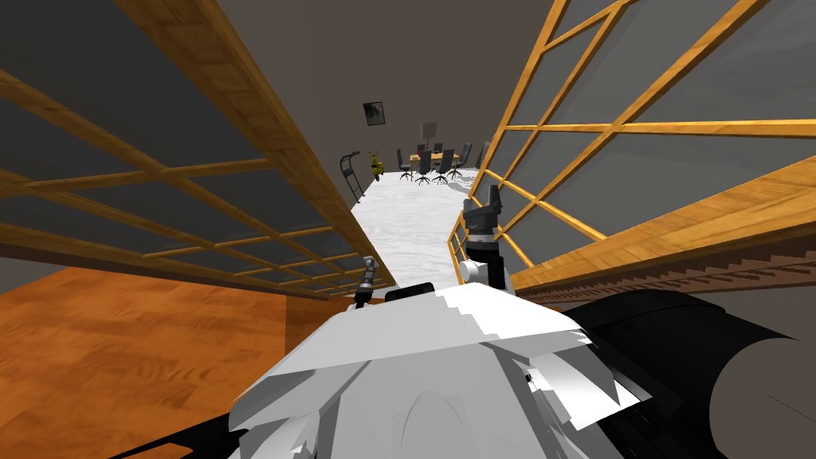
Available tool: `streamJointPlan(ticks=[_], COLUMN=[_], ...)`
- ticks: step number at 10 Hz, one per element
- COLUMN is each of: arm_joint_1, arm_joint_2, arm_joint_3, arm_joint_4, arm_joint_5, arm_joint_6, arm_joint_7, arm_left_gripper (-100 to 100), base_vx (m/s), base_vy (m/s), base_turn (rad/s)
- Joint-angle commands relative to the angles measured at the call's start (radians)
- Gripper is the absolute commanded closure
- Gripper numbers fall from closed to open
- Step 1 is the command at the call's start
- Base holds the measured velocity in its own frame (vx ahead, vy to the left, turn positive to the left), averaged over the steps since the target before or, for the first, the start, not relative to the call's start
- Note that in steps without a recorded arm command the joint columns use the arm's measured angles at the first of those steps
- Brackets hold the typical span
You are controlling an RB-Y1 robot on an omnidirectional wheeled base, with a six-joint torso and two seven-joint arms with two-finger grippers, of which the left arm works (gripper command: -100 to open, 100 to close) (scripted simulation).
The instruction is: Push the door open
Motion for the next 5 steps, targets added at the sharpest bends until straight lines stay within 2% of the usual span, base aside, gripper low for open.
streamJointPlan(ticks=[1, 3, 5], arm_joint_1=[-0.007, -0.015, -0.025], arm_joint_2=[0.015, 0.018, 0.022], arm_joint_3=[0.016, 0.012, 0.008], arm_joint_4=[0.002, 0.010, 0.019], arm_joint_5=[0.022, 0.039, 0.059], arm_joint_6=[0.000, 0.000, 0.000], arm_joint_7=[0.037, 0.083, 0.134], arm_left_gripper=[100, 100, 100], base_vx=[0.077, 0.083, 0.092], base_vy=[-0.024, -0.019, -0.014], base_turn=[0.073, 0.019, 0.076])
